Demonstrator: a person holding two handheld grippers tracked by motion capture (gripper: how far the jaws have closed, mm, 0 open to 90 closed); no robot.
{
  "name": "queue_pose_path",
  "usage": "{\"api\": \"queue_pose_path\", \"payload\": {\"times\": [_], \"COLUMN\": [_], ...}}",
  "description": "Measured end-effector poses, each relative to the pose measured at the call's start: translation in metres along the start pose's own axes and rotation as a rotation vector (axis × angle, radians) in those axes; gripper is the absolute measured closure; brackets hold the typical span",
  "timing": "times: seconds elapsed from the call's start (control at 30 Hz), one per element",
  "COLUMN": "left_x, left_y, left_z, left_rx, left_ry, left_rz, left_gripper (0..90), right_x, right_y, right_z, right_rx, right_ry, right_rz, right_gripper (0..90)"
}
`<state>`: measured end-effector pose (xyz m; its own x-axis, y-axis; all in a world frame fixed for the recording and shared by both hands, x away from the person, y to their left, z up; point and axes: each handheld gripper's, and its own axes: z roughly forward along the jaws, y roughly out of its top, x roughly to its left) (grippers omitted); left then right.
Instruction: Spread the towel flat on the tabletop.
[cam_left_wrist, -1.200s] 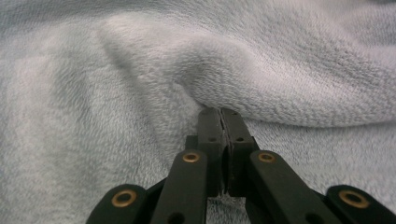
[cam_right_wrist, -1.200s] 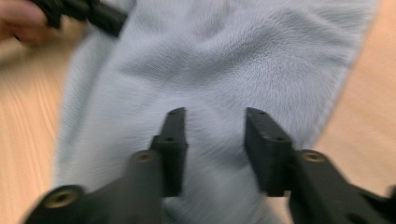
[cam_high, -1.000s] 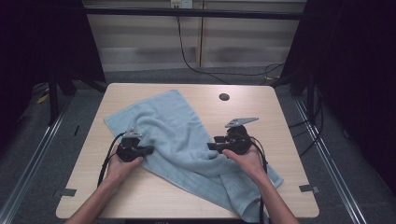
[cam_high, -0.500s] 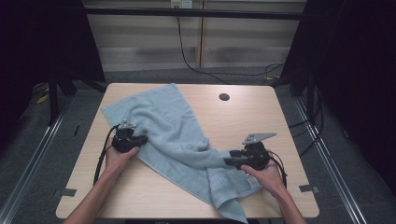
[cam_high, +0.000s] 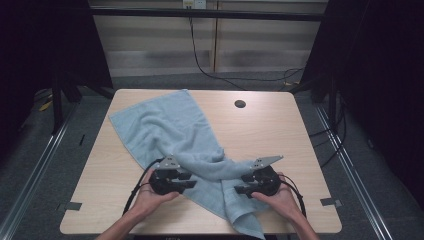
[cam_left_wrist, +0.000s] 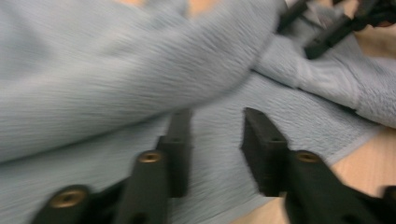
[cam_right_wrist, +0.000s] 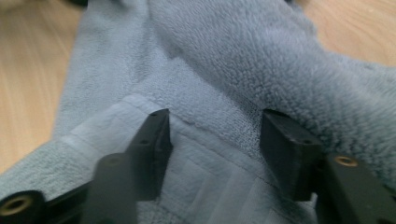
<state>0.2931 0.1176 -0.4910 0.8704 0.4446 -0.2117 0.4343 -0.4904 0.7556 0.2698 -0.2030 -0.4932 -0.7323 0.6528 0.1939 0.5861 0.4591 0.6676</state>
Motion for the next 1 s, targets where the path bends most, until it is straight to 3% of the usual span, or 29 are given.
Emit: {"api": "queue_pose_path", "payload": {"times": [0.03, 0.13, 0.23, 0.27, 0.3, 0.4, 0.43, 0.5, 0.57, 0.63, 0.67, 0.73, 0.8, 0.87, 0.9, 0.93, 1.0], "left_x": [-0.004, -0.007, -0.018, -0.02, -0.021, -0.019, -0.019, -0.013, 0.003, 0.008, 0.016, 0.022, 0.027, 0.029, 0.03, 0.031, 0.031], "left_y": [-0.002, -0.006, -0.011, -0.012, -0.013, -0.019, -0.019, -0.022, -0.03, -0.032, -0.035, -0.036, -0.037, -0.037, -0.037, -0.037, -0.037], "left_z": [0.008, 0.013, 0.014, 0.013, 0.011, 0.002, 0.002, -0.006, -0.025, -0.033, -0.052, -0.065, -0.069, -0.069, -0.067, -0.065, -0.061], "left_rx": [0.027, 0.046, 0.041, 0.044, 0.045, 0.045, 0.045, 0.05, 0.032, 0.02, -0.031, -0.057, -0.061, -0.062, -0.054, -0.049, -0.041], "left_ry": [0.001, -0.003, 0.07, 0.091, 0.096, 0.098, 0.098, 0.097, 0.09, 0.091, 0.099, 0.111, 0.117, 0.122, 0.12, 0.122, 0.118], "left_rz": [0.022, 0.029, 0.113, 0.129, 0.142, 0.154, 0.154, 0.109, 0.055, 0.039, -0.003, -0.038, -0.048, -0.055, -0.057, -0.055, -0.059], "left_gripper": [53.5, 45.1, 46.4, 53.2, 56.8, 79.5, 83.0, 84.5, 85.3, 85.3, 85.3, 85.3, 85.2, 85.2, 85.2, 85.2, 85.1], "right_x": [0.001, 0.002, 0.008, 0.01, 0.011, 0.014, 0.014, 0.012, 0.009, 0.007, 0.007, 0.005, 0.007, 0.01, 0.019, 0.019, 0.033], "right_y": [-0.003, -0.003, -0.005, -0.005, -0.005, -0.005, -0.005, -0.004, -0.003, -0.004, -0.005, -0.009, -0.014, -0.016, -0.018, -0.018, -0.013], "right_z": [0.004, 0.004, 0.004, 0.004, 0.005, 0.001, 0.001, -0.005, -0.017, -0.025, -0.028, -0.031, -0.028, -0.026, -0.019, -0.019, -0.008], "right_rx": [-0.013, -0.016, -0.015, -0.011, -0.007, -0.015, -0.015, -0.045, -0.078, -0.091, -0.094, -0.092, -0.068, -0.062, -0.061, -0.061, -0.057], "right_ry": [0.004, -0.001, 0.026, 0.043, 0.052, 0.068, 0.068, 0.078, 0.064, 0.05, 0.046, 0.056, 0.073, 0.082, 0.13, 0.13, 0.157], "right_rz": [-0.003, -0.01, -0.024, -0.021, -0.025, -0.008, -0.008, -0.006, 0.007, 0.006, 0.008, 0.013, 0.008, 0.003, -0.009, -0.009, -0.052], "right_gripper": [40.6, 45.6, 58.9, 61.8, 66.2, 80.6, 80.6, 90.0, 90.0, 90.0, 90.0, 89.0, 73.4, 70.5, 65.6, 65.6, 62.6]}}
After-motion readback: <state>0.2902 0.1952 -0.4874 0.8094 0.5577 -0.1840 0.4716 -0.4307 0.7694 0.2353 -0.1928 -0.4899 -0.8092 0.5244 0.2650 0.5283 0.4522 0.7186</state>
